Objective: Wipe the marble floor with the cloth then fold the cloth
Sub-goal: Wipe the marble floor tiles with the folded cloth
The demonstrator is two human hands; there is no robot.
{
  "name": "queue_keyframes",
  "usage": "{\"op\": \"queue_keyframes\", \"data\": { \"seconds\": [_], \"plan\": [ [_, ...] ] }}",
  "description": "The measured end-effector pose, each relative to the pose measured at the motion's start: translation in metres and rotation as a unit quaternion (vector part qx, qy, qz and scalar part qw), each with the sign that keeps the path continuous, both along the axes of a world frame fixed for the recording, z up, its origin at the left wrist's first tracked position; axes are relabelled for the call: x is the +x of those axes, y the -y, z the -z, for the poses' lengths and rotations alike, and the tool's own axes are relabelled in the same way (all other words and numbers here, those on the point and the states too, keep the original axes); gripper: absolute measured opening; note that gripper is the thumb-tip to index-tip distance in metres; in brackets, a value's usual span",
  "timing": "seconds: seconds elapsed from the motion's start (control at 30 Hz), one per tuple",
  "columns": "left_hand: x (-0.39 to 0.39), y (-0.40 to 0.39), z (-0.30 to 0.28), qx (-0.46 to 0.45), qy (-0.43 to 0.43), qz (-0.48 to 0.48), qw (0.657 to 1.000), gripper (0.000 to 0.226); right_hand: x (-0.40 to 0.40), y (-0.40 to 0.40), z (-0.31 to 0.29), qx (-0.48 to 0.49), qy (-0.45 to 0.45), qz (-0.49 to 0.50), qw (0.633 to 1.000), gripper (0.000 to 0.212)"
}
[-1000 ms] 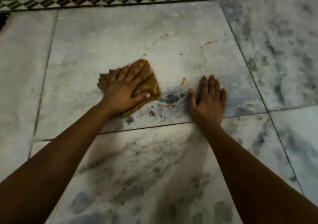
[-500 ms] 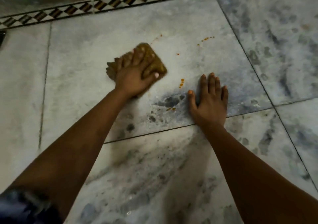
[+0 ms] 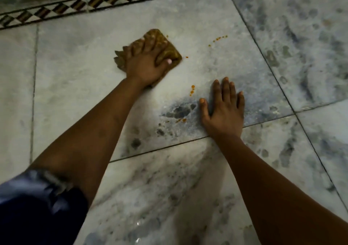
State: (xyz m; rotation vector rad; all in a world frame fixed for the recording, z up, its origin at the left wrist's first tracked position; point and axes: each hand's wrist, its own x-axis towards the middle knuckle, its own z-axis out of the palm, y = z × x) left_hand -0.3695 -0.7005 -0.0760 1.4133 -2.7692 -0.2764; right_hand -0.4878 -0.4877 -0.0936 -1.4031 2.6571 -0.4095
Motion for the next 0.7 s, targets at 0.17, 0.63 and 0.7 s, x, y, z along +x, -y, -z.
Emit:
{"op": "queue_keyframes", "data": {
  "seconds": [0.17,0.63,0.7],
  "plan": [
    [0.081,-0.035,-0.007,-0.007,-0.016,0.127,0.992,0.071,0.001,0.000,0.000,-0.011,-0.002,0.006,1.000,0.070],
    [-0.013,0.016,-0.007,0.018,0.007,0.080,0.997,0.072,0.001,0.000,-0.002,0.001,0.002,0.003,1.000,0.069],
    [0.028,-0.017,-0.009,0.000,-0.020,0.129,0.991,0.070,0.001,0.000,-0.002,-0.010,0.000,0.005,1.000,0.069]
  ]
}}
